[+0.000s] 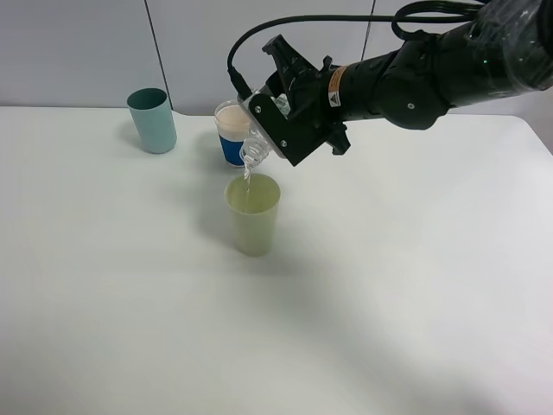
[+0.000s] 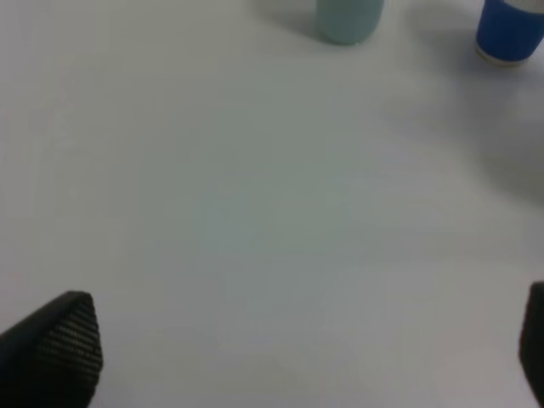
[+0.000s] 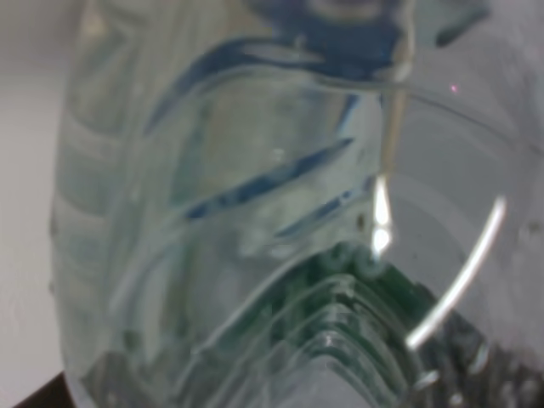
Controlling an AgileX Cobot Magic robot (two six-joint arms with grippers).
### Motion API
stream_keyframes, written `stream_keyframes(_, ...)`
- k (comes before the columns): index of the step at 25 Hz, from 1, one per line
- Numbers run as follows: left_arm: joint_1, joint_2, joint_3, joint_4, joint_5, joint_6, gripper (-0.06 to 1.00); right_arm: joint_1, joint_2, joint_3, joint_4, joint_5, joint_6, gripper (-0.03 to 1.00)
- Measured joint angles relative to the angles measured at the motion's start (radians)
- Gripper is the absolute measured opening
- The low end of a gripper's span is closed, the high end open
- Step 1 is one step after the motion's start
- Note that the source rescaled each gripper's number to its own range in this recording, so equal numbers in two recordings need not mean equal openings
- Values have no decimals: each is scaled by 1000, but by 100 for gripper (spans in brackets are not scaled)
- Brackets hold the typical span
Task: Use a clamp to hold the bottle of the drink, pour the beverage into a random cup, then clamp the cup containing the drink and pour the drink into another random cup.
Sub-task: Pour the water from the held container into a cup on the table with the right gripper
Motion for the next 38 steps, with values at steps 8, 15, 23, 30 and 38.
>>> stream_keyframes(8, 0, 0, 0, 0, 0, 0, 100, 0, 0, 0, 1, 0, 18, 0)
stream_keyframes(15, 0, 0, 0, 0, 0, 0, 100, -1, 0, 0, 1, 0, 19, 0)
stream_keyframes(23, 0, 0, 0, 0, 0, 0, 100, -3, 0, 0, -4, -11, -36, 0)
stream_keyframes(30, 0, 0, 0, 0, 0, 0, 100, -3, 0, 0, -17, -28, -82, 0)
stream_keyframes(38, 0, 0, 0, 0, 0, 0, 100, -8, 0, 0, -22, -30, -87, 0)
